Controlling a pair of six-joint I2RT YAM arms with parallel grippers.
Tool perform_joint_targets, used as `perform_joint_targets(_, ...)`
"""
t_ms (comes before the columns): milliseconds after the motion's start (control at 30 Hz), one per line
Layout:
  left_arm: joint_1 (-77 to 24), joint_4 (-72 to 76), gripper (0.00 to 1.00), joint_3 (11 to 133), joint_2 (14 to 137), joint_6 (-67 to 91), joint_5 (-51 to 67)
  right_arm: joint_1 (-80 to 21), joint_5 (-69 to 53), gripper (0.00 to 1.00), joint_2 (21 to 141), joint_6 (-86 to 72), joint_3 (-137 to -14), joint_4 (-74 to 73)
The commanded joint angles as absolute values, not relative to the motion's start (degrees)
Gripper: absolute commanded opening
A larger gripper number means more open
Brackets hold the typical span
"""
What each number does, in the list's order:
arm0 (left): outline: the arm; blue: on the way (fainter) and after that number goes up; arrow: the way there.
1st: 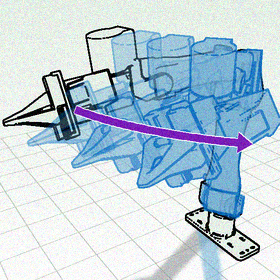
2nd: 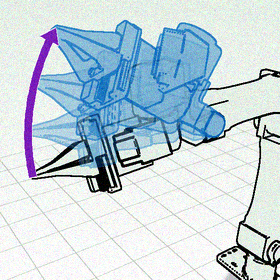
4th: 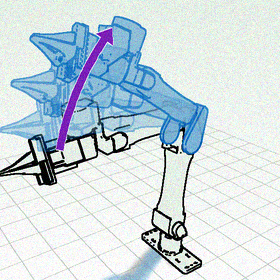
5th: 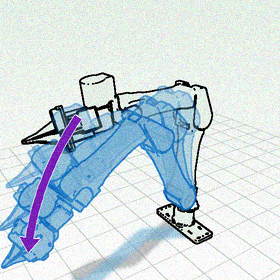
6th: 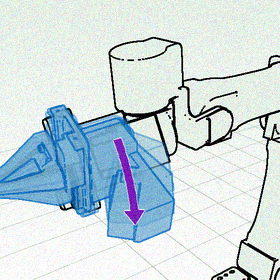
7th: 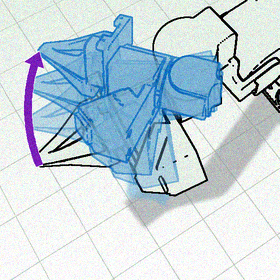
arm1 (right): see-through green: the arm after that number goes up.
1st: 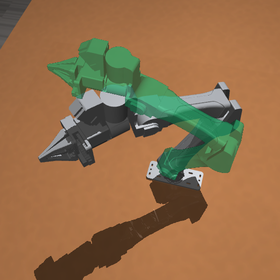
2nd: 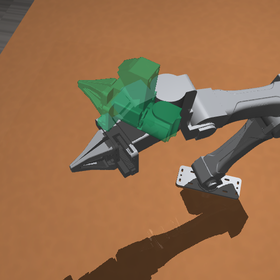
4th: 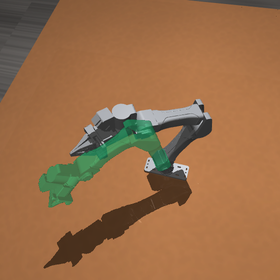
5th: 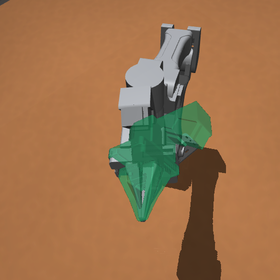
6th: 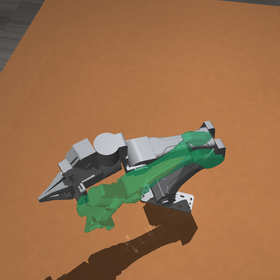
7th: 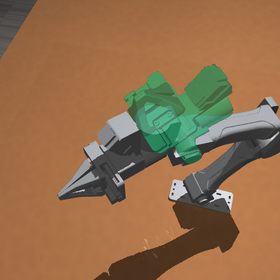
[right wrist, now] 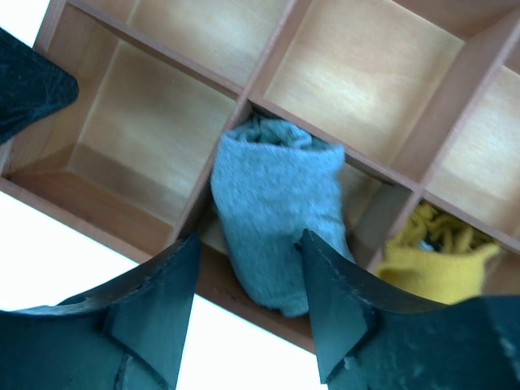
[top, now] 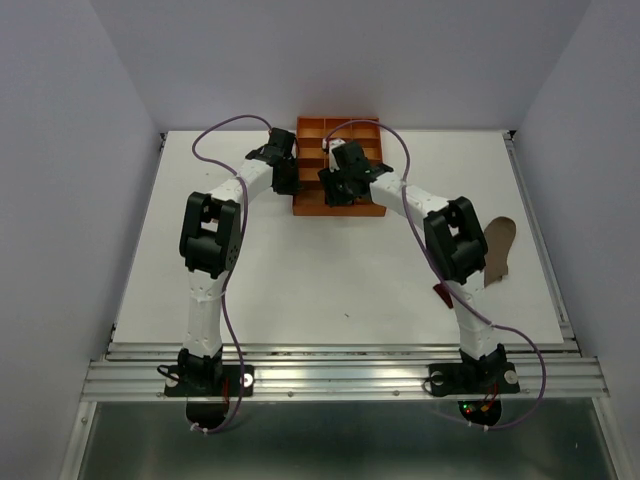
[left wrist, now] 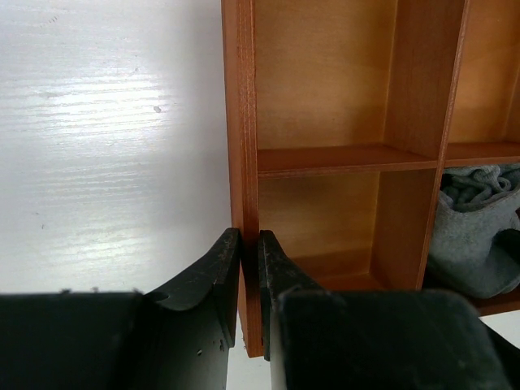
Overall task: Roll the socks
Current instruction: Place the sock in the storage box.
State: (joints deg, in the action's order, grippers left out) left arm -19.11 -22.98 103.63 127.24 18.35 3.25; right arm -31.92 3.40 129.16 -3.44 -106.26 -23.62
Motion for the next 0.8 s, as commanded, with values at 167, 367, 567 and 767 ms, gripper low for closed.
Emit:
perform_joint_targets(167,-18.8,-20.8,0.00,104.0,127.9,19.6,4.4,-29.8,3.9,0.54,124.9,-4.5,-108.2,-29.1)
perform_joint_targets(367,-18.8,-21.0,0.00,104.6,128.2,19.5,4.7,-29.8,1.3,0.51,125.0,-4.0,-109.5,-27.1)
perform_joint_targets(567,-18.8,-21.1,0.00,104.9,128.5,19.6,5.0,-29.8,1.1,0.52,123.8,-3.8,-109.8,-24.5)
perform_joint_targets(767,-18.7,-21.3,0.00,105.2,128.8,19.4,5.2,-29.8,0.5,0.54,124.5,-3.7,-112.1,-22.7)
